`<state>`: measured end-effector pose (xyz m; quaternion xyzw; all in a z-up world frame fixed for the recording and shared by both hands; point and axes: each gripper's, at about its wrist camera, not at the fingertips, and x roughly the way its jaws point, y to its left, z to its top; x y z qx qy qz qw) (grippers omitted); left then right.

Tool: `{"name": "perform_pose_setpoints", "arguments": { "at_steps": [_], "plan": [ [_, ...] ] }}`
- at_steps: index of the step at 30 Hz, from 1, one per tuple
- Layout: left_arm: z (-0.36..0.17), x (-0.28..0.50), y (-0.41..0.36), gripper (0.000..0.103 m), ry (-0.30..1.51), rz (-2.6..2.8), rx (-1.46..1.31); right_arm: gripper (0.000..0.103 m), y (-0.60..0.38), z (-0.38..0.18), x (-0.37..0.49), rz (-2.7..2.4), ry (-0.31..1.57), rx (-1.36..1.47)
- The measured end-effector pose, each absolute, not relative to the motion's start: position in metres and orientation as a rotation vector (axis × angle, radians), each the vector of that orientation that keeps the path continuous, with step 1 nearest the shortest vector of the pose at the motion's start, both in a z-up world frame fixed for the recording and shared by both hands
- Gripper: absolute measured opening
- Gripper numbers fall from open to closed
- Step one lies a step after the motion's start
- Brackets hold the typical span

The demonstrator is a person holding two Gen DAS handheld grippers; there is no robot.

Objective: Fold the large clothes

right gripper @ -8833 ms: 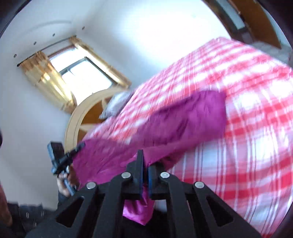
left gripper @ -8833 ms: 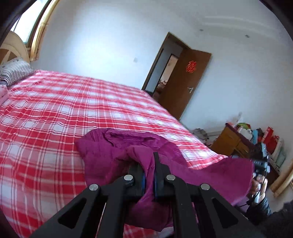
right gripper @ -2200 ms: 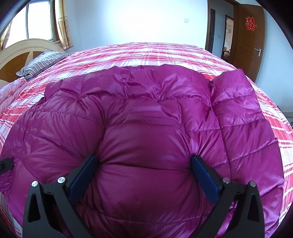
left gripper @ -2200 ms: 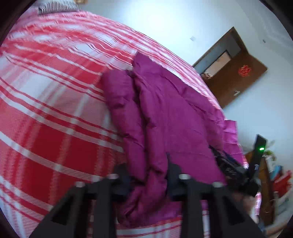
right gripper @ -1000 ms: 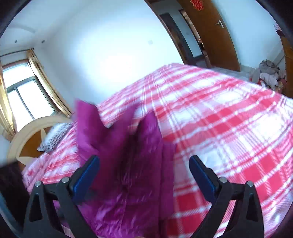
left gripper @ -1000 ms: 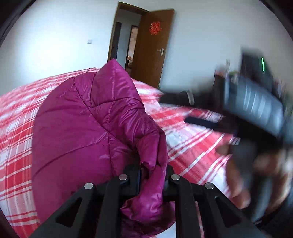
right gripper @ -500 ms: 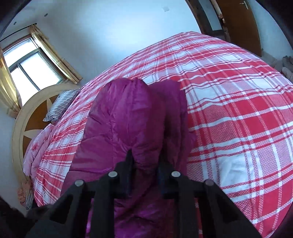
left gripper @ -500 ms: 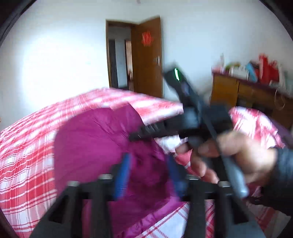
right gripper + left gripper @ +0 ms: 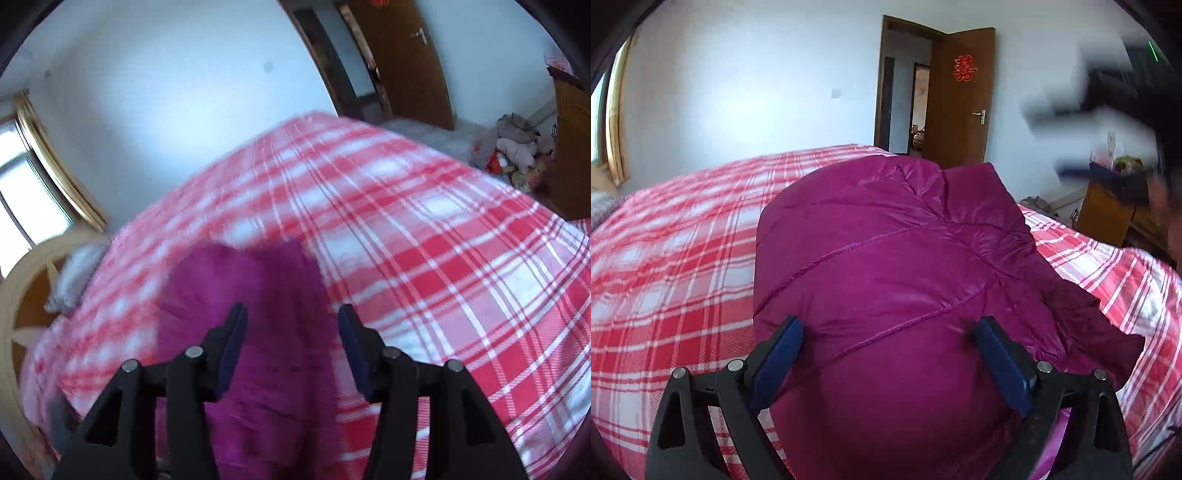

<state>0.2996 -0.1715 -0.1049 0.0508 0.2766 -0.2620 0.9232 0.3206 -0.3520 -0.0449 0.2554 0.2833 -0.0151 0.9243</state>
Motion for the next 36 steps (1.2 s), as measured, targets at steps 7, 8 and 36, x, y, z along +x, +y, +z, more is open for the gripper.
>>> {"name": "perform_pose_setpoints", "arguments": {
  "at_steps": [7,8,36],
  "plan": [
    [-0.092,0.319,-0.154,0.095,0.552,-0.503,0.088,0.08,-0.307,-0.037,0.375,0.334,0.428,0.707],
    [-0.084,0.321,-0.141,0.095,0.528,-0.481,0.073,0.081,-0.309,-0.048,0.384,0.311,0.43,0.709],
    [-0.122,0.455,-0.198,0.099,0.806,-0.109,0.004,0.08,-0.359,-0.164,0.406,-0.074,0.657,0.636]
  ]
}}
